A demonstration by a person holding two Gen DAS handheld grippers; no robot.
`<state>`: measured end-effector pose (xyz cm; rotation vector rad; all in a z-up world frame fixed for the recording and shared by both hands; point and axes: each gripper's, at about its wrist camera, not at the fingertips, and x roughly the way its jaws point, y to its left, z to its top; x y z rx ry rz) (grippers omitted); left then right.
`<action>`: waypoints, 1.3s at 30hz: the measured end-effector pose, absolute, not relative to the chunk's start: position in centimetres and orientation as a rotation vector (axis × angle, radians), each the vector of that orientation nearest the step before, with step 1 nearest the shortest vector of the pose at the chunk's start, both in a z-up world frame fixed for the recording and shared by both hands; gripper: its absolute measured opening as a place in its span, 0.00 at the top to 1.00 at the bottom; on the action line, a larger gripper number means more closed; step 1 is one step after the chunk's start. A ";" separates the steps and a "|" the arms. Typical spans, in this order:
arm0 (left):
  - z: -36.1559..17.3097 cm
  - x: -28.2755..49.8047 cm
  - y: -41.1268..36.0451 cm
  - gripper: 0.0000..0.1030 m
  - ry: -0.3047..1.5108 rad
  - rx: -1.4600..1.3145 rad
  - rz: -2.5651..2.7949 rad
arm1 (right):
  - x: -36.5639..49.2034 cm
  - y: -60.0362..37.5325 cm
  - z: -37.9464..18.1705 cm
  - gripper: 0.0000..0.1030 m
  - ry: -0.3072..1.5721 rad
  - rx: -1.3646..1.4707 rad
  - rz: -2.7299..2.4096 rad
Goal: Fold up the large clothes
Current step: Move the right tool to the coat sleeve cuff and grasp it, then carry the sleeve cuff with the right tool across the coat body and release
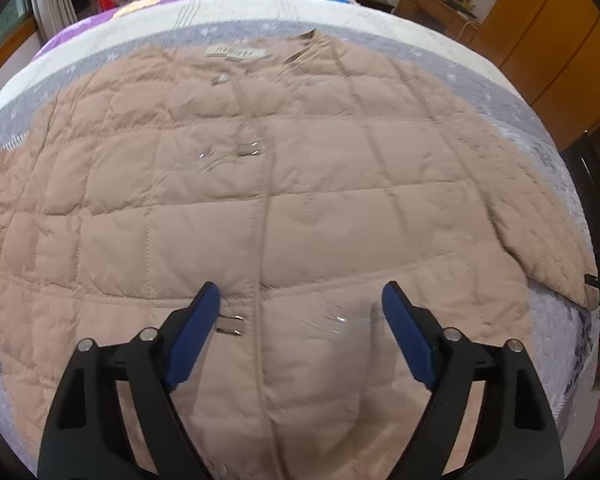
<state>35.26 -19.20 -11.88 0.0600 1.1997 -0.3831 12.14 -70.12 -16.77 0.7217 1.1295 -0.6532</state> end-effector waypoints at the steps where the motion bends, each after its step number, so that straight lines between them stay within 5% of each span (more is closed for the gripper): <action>1: -12.1 35.5 -19.1 0.21 1.198 0.056 -0.383 | 12.3 -69.9 -16.5 0.52 1.124 0.698 -0.653; 3: -12.0 35.6 -19.0 0.21 1.180 0.059 -0.389 | 12.5 -69.5 -15.8 0.90 1.109 0.699 -0.630; 5: -11.9 35.7 -18.9 0.23 1.173 0.052 -0.398 | 12.6 -69.0 -14.6 0.91 1.083 0.720 -0.627; 9: -11.5 35.8 -17.9 0.31 1.173 0.009 -0.409 | 14.4 -66.4 -10.0 0.91 0.986 0.678 -0.540; 18: -9.6 34.6 -15.3 0.33 1.142 -0.020 -0.424 | 25.0 -53.0 -3.7 0.91 0.958 0.471 -0.250; 32: -9.5 34.9 -9.6 0.33 1.145 -0.046 -0.341 | 38.3 -35.3 -9.3 0.91 1.144 0.275 0.002; 39: -9.4 35.1 -9.1 0.32 1.159 -0.084 -0.374 | 38.6 -34.3 -8.9 0.67 1.135 0.430 0.268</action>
